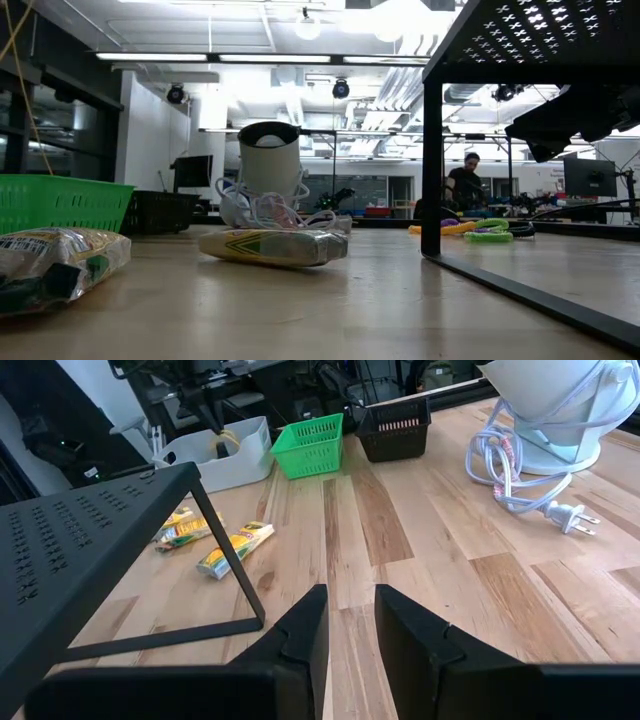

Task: Pick & Place Office Desk Supplies
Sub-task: Put the yellow rubber band into the gray bin

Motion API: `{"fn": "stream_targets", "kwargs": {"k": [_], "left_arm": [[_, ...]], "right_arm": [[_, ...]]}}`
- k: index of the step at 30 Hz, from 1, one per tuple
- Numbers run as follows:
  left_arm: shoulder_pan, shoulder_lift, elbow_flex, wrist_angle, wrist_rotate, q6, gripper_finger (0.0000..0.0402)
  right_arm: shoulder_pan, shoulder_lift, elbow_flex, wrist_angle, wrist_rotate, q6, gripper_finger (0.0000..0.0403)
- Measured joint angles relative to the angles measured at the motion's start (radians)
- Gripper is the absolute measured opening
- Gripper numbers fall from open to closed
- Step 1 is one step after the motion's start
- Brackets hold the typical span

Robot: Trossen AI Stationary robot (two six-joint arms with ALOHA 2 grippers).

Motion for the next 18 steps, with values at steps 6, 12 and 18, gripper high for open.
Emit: {"fn": "stream_targets", "kwargs": {"k": [6, 12, 18], "left_arm": [[0.0, 0.0, 0.0, -0.002, 0.001, 0.001, 0.0064], [0.0, 0.0, 0.0, -0.005, 0.001, 0.0, 0.0074], [0.0, 0.0, 0.0, -0.005, 0.001, -0.001, 0.0075]], "right_arm": [[0.0, 0.0, 0.0, 0.0, 0.0, 0.0, 0.0073], [0.0, 0.0, 0.0, 0.0, 0.0, 0.0, 0.0073], [0.0, 0.0, 0.0, 0.0, 0.0, 0.0, 0.0073]]}}
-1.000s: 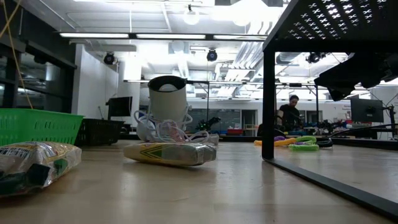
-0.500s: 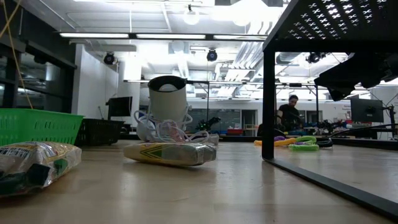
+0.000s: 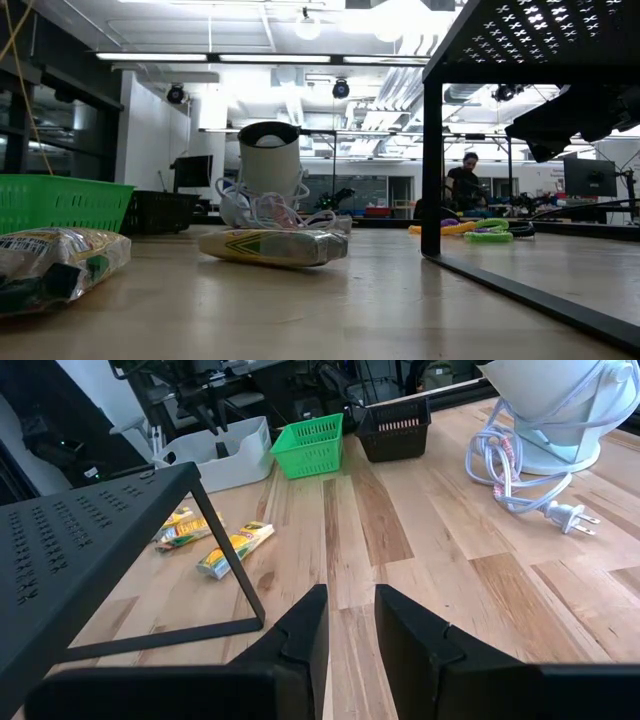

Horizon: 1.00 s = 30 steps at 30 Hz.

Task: Pick & Place Office Desk Supplies
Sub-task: Put the yellow rubber band into the gray bin, then put the top crayon pack into the green bin

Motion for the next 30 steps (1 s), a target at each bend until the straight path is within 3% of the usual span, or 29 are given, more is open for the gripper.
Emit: {"fn": "stream_targets", "kwargs": {"k": [8, 30], "left_arm": [[0.0, 0.0, 0.0, 0.001, -0.004, 0.005, 0.0075], [0.016, -0.084, 0.0, 0.001, -0.171, 0.174, 0.0074]], "right_arm": [[0.0, 0.0, 0.0, 0.0, 0.0, 0.0, 0.0073], [0.0, 0.0, 0.0, 0.0, 0.0, 0.0, 0.0073]]}}
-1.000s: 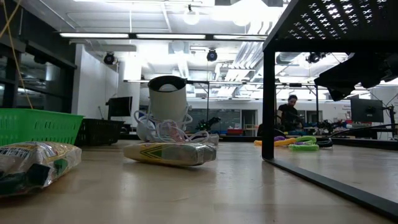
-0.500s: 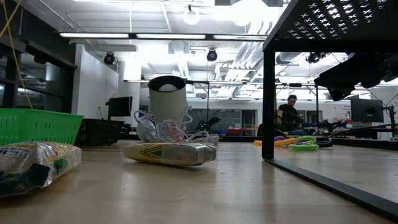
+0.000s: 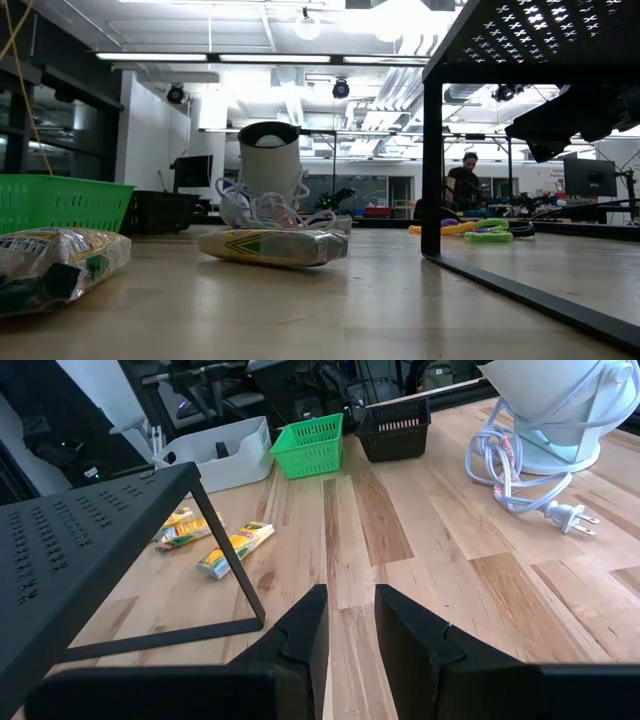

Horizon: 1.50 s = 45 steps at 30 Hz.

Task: Pick & Place Office Desk Supplies
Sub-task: Put the top crayon pack into the green bin

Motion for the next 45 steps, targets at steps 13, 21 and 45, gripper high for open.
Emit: {"fn": "stream_targets", "kwargs": {"k": [13, 21, 45], "left_arm": [[0.35, 0.0, 0.0, 0.062, 0.002, 0.394, 0.0074], [0.616, 0.0, 0.0, 0.304, 0.12, 0.868, 0.0074], [1.004, 0.059, 0.0, 0.57, 0.211, 1.29, 0.0074]], "right_arm": [[0.0, 0.0, 0.0, 0.0, 0.0, 0.0, 0.0073], [0.0, 0.0, 0.0, 0.0, 0.0, 0.0, 0.0073], [0.0, 0.0, 0.0, 0.001, 0.0, 0.0, 0.0073]]}}
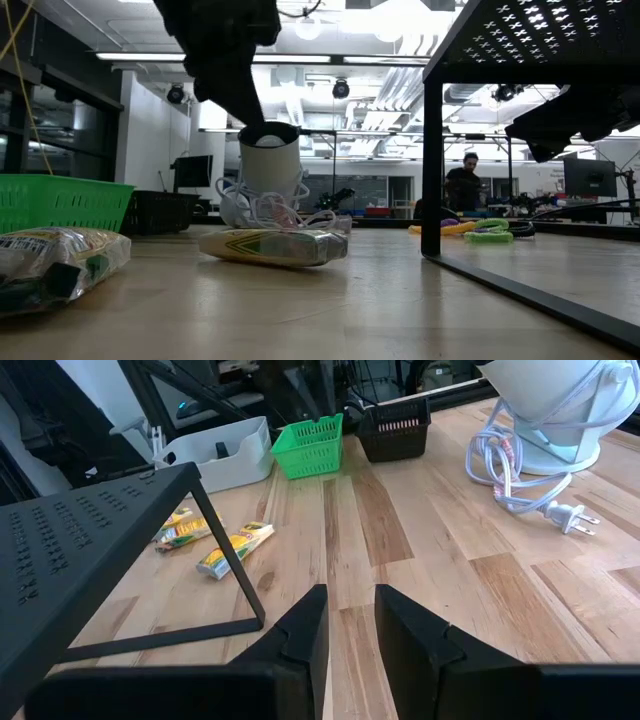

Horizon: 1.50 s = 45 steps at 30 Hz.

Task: Pick & Place Office Desk Supplies
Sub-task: Put the top crayon pack into the green bin

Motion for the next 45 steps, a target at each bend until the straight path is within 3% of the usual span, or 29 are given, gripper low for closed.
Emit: {"fn": "stream_targets", "kwargs": {"k": [11, 20, 28, 37, 45], "left_arm": [[0.024, 0.03, 0.002, 0.136, 0.069, 0.199, 0.0074], [0.012, 0.031, 0.001, 0.131, 0.159, 0.228, 0.0074], [-0.029, 0.031, 0.0, 0.134, 0.267, 0.353, 0.0074], [-0.125, 0.031, 0.0, 0.149, 0.257, 0.366, 0.0074], [-0.172, 0.038, 0.0, 0.153, 0.173, 0.35, 0.0074]], "right_arm": [[0.0, 0.0, 0.0, 0.0, 0.0, 0.0, 0.0073], [0.0, 0.0, 0.0, 0.0, 0.0, 0.0, 0.0073], [0.0, 0.0, 0.0, -0.001, 0.0, 0.0, 0.0073], [0.0, 0.0, 0.0, -0.001, 0.0, 0.0, 0.0073], [0.0, 0.0, 0.0, -0.001, 0.0, 0.0, 0.0073]]}}
